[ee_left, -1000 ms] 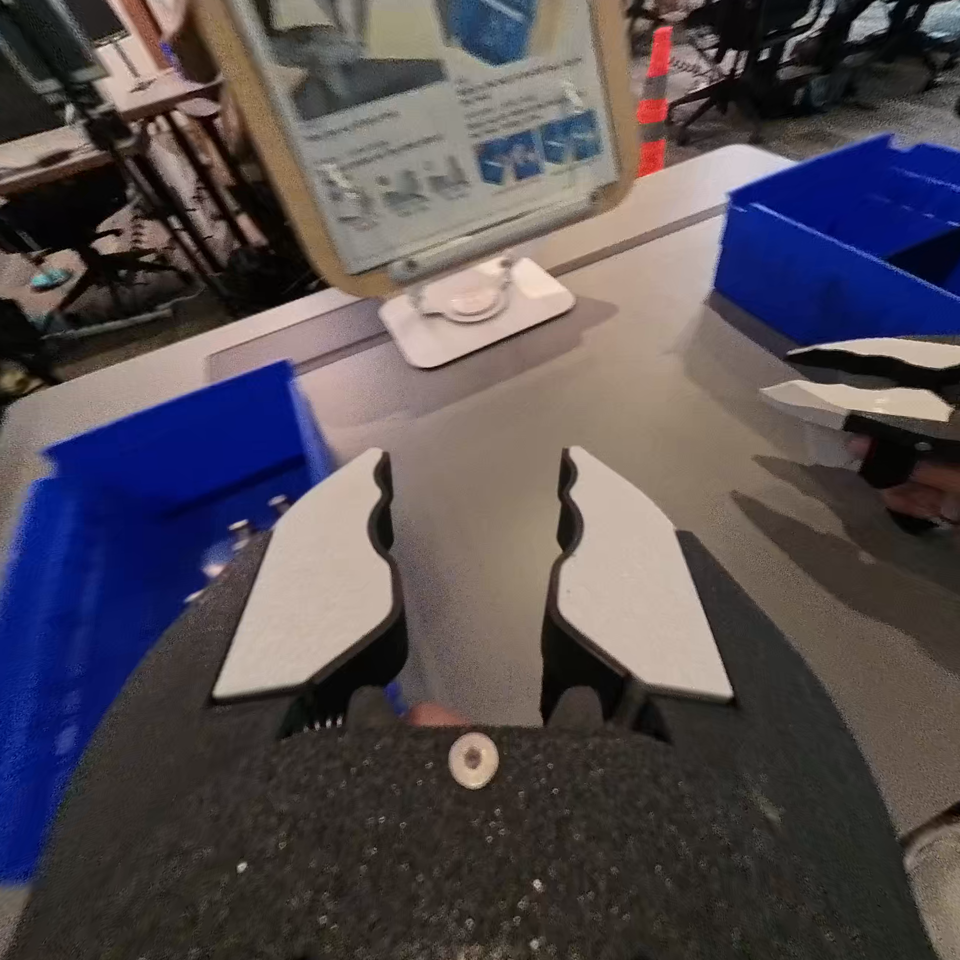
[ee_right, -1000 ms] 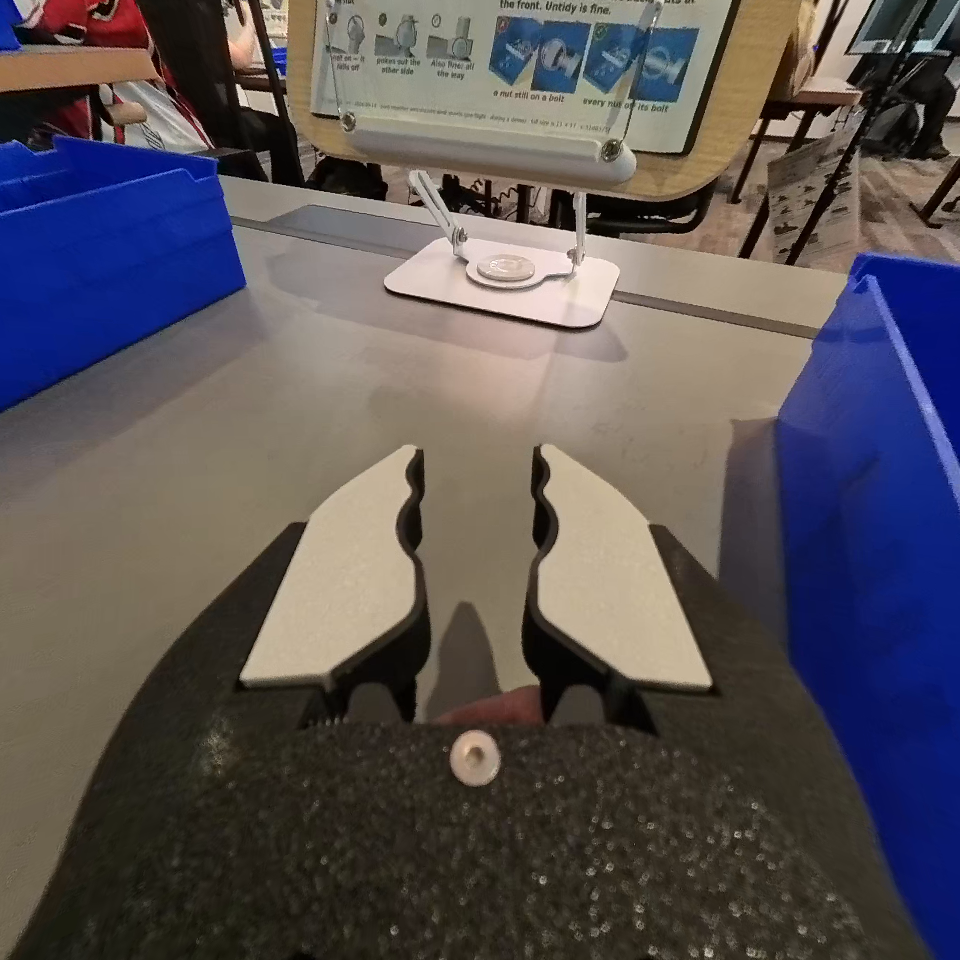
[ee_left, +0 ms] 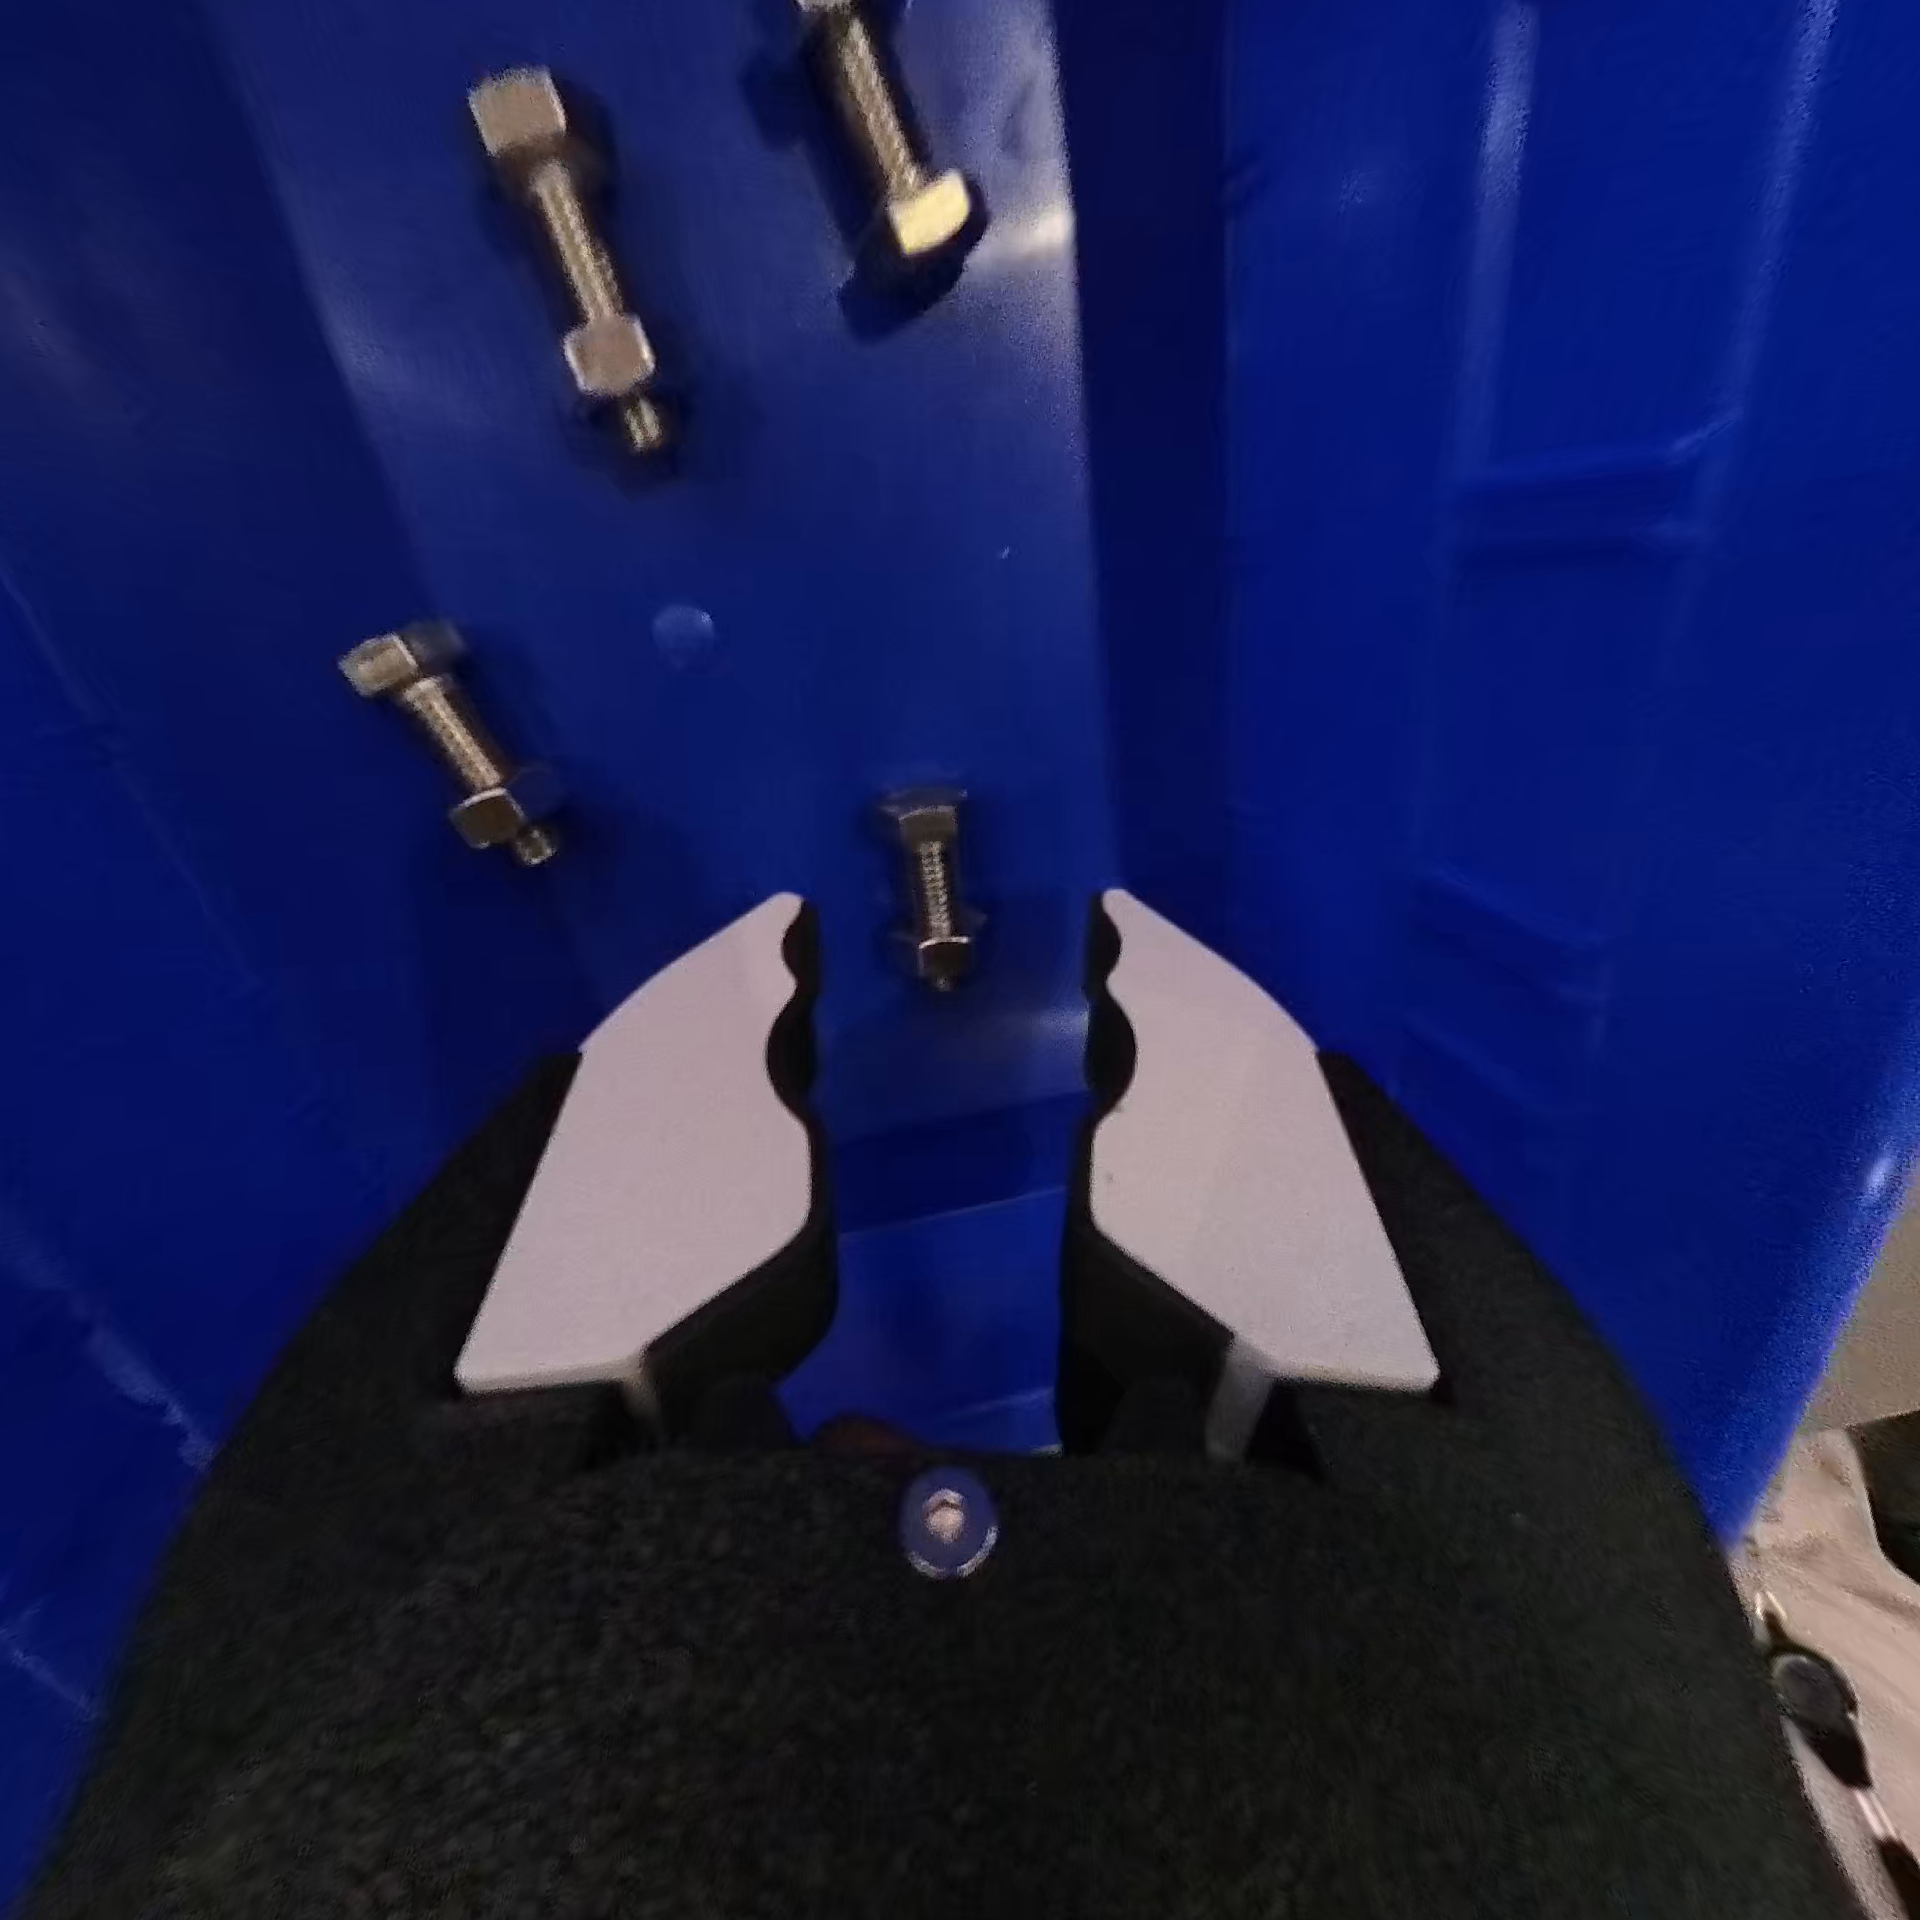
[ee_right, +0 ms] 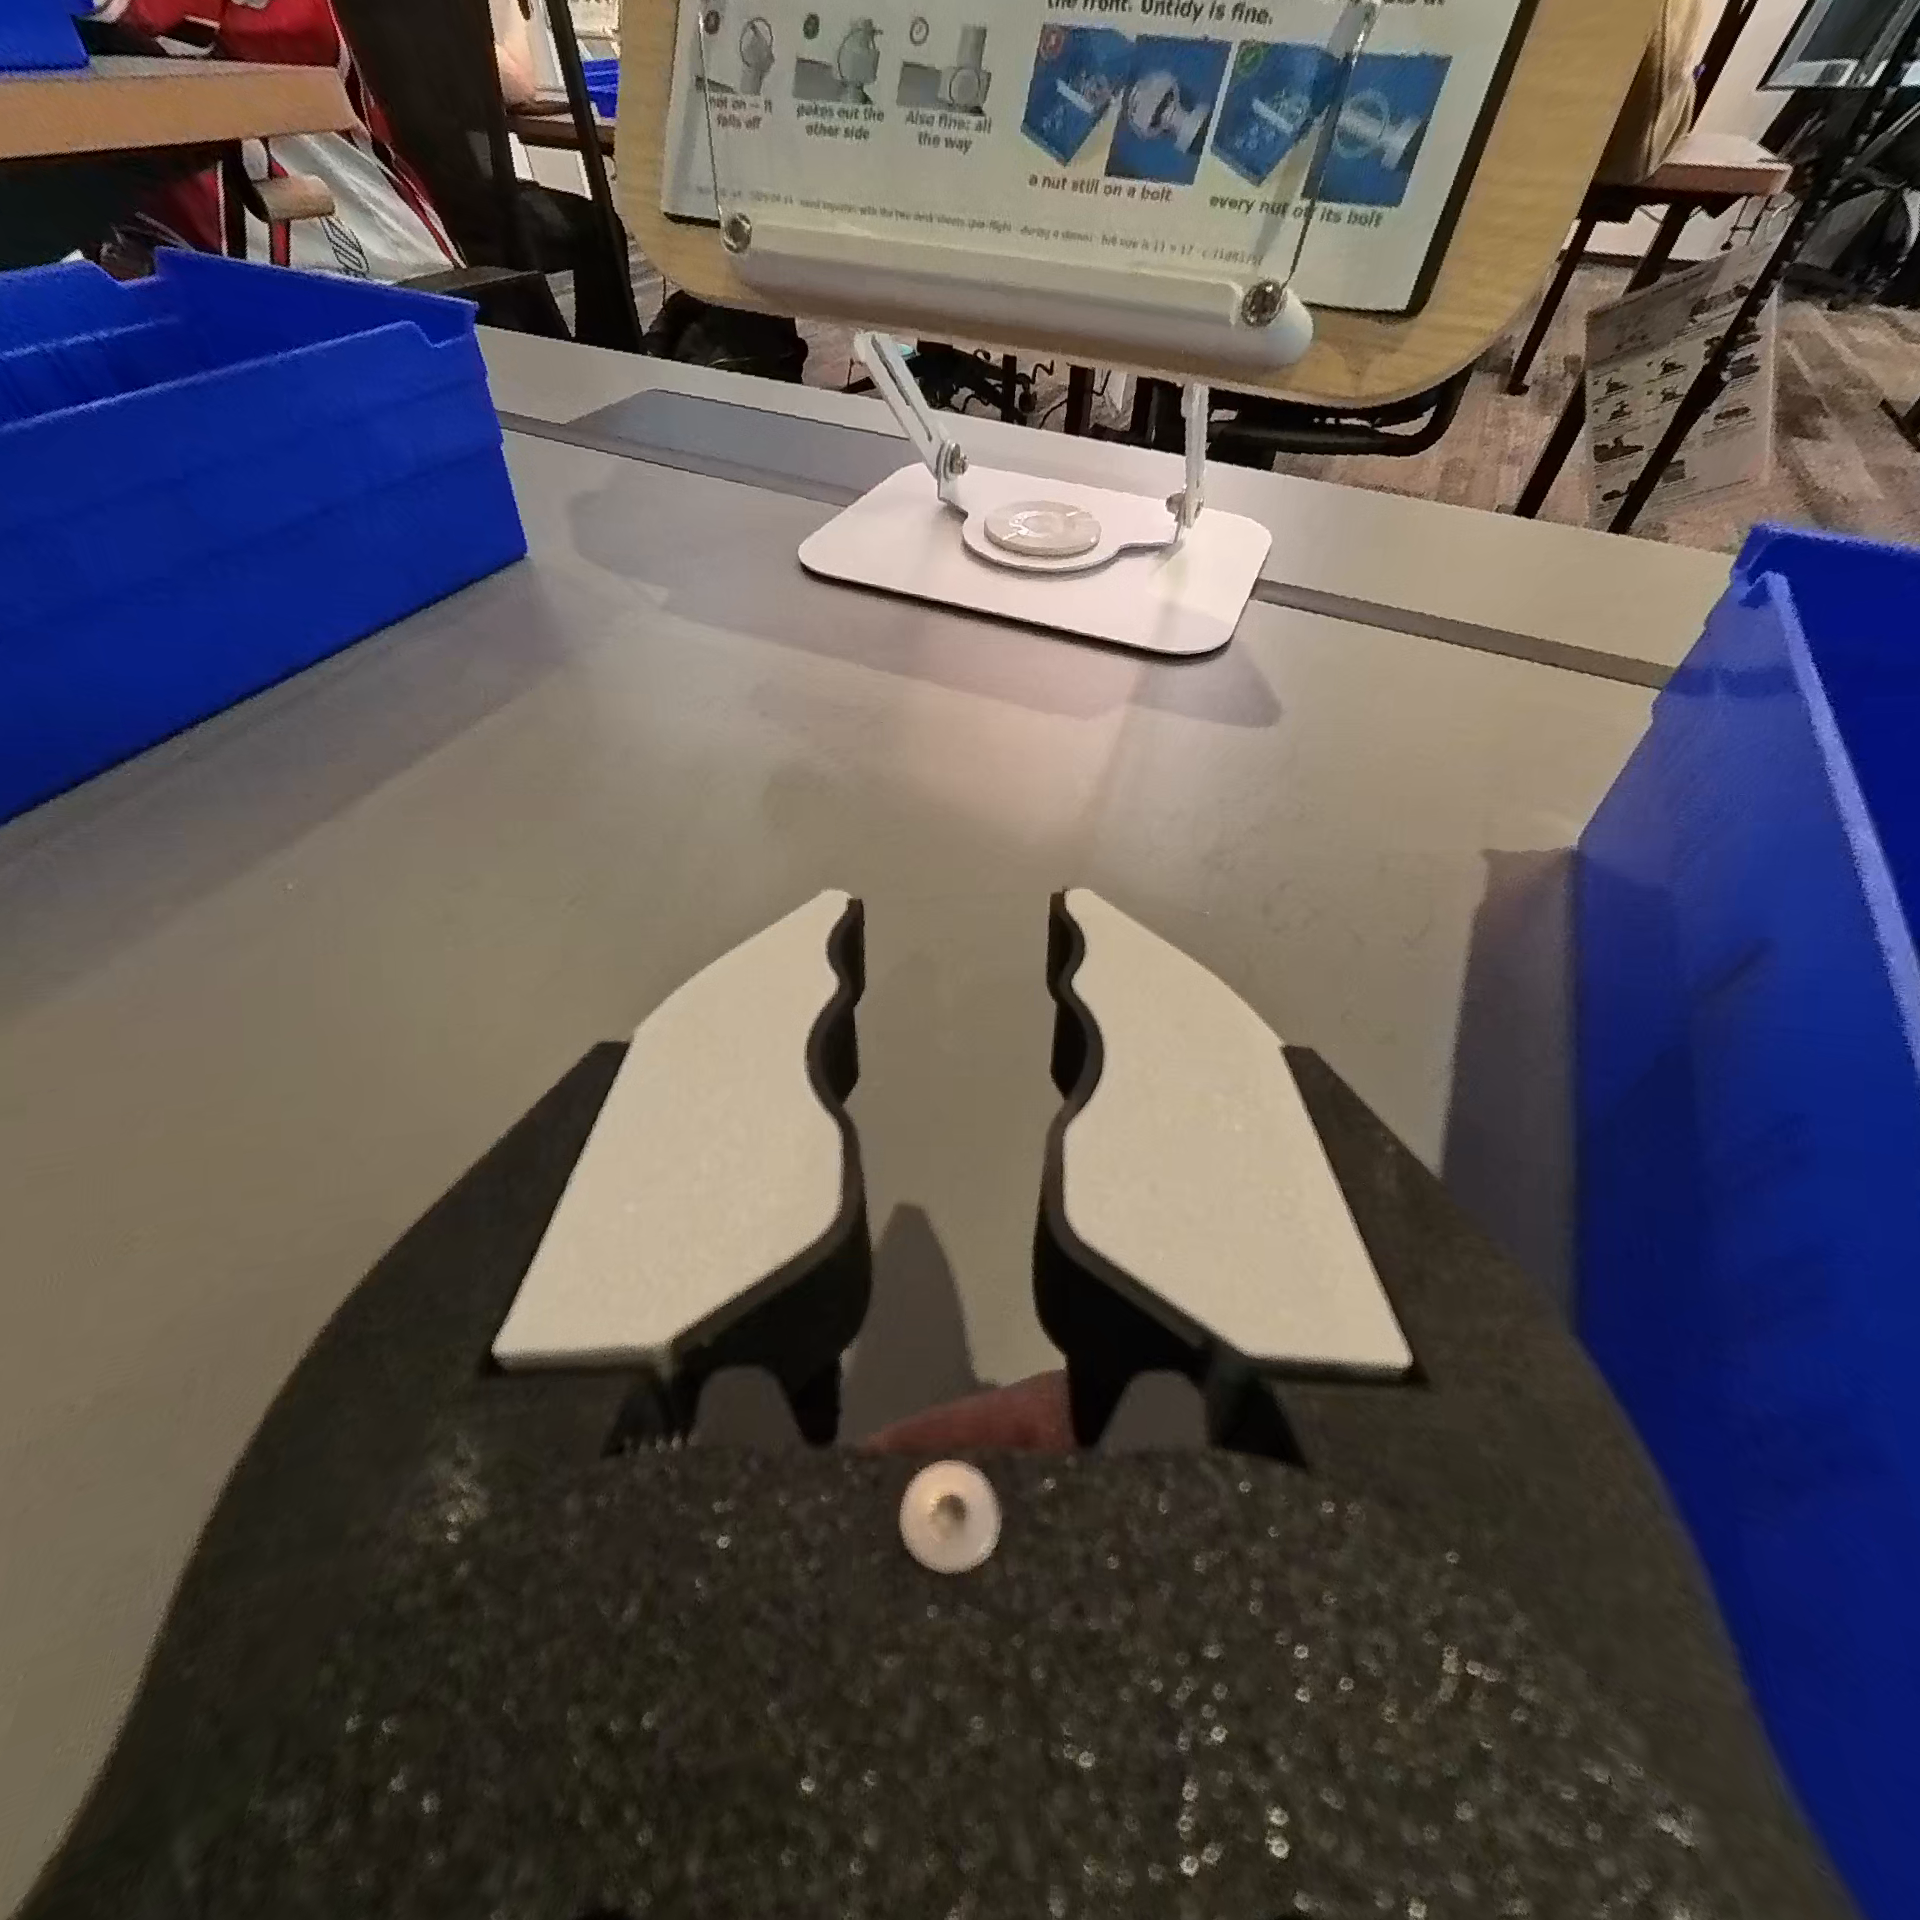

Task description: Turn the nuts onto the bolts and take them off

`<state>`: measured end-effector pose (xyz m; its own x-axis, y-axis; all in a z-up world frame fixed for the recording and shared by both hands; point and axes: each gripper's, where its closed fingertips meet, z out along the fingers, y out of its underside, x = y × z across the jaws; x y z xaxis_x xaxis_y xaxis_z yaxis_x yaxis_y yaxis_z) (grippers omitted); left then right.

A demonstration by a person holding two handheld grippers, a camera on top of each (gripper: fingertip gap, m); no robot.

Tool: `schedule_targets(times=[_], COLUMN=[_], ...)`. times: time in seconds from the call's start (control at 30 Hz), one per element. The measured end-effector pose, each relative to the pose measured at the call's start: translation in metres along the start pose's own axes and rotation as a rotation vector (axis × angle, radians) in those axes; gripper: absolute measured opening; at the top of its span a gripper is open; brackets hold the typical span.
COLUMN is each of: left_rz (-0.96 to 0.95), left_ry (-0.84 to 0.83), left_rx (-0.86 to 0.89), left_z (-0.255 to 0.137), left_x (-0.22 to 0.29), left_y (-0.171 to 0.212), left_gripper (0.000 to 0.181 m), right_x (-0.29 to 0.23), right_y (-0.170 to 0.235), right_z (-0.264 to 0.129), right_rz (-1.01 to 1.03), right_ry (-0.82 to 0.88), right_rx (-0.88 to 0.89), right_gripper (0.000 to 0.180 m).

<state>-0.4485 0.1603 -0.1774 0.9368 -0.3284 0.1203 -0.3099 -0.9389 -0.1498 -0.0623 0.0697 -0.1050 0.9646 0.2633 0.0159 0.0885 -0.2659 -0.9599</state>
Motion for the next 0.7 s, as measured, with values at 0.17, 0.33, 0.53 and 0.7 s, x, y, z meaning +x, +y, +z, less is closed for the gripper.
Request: schedule_targets(times=[0.17, 0.33, 0.53, 0.7], left_rz=[-0.025, -0.019, 0.120, 0.378], left_ry=[-0.008, 0.027, 0.000, 0.148], left_rx=[0.005, 0.037, 0.086, 0.343], left_z=[0.005, 0.007, 0.001, -0.042], left_x=[-0.010, -0.007, -0.011, 0.019], left_y=[0.008, 0.005, 0.006, -0.004], left_gripper=[0.042, 0.019, 0.019, 0.019], right_x=[0.001, -0.004, -0.004, -0.004], right_y=[0.000, 0.003, 0.001, -0.007], right_z=[0.000, 0.001, 0.000, -0.005], right_rz=[0.009, -0.005, -0.021, -0.009], right_ry=[-0.006, -0.011, -0.011, -0.043], right_rx=[-0.003, -0.016, -0.016, -0.001], right_gripper=[0.031, 0.030, 0.028, 0.028])
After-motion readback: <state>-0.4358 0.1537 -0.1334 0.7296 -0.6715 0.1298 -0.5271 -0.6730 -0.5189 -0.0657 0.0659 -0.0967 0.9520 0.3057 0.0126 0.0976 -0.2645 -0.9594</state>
